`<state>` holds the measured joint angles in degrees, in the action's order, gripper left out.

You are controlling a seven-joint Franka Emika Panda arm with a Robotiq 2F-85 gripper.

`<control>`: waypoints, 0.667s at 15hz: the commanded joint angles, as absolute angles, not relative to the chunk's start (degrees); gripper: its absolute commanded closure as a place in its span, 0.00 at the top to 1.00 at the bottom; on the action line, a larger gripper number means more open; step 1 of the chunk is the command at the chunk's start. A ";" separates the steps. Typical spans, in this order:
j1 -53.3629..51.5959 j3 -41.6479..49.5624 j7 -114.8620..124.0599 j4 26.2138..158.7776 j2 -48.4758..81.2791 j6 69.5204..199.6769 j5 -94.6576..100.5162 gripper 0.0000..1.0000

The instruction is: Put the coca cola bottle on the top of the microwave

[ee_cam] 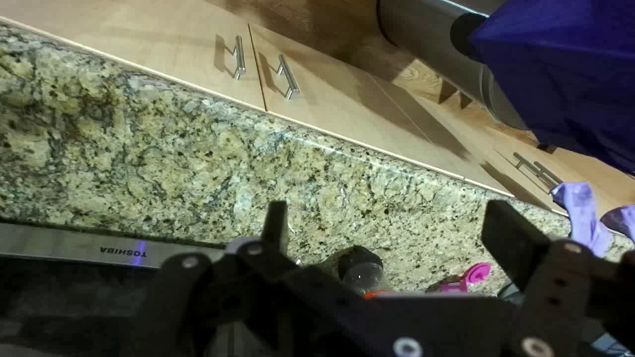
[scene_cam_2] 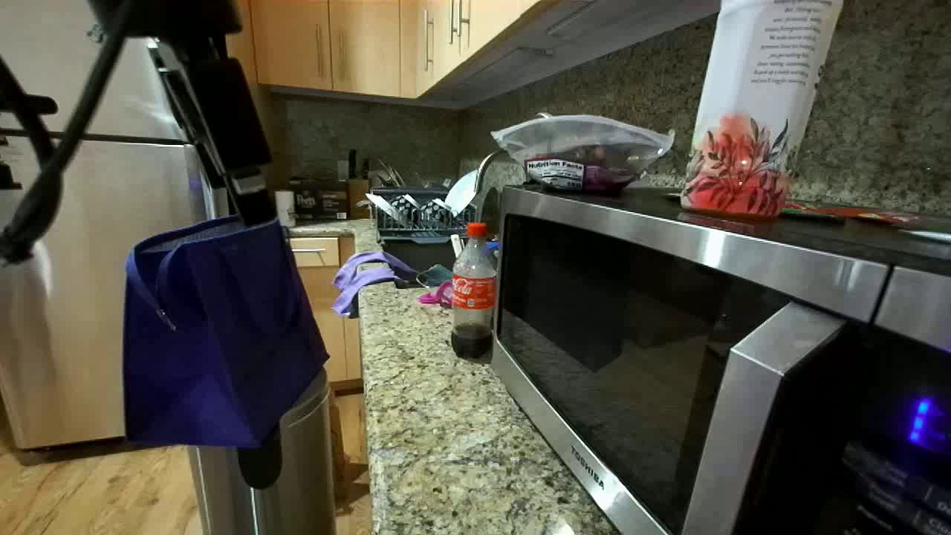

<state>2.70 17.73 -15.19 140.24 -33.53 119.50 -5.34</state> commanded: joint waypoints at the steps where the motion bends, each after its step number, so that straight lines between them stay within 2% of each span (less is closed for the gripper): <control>1: 4.05 16.62 -15.87 140.07 -33.25 119.24 -6.18 1.00; 10: 4.32 16.39 -15.34 139.18 -32.75 119.78 -5.87 1.00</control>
<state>2.80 17.65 -15.19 140.24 -33.52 119.49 -5.34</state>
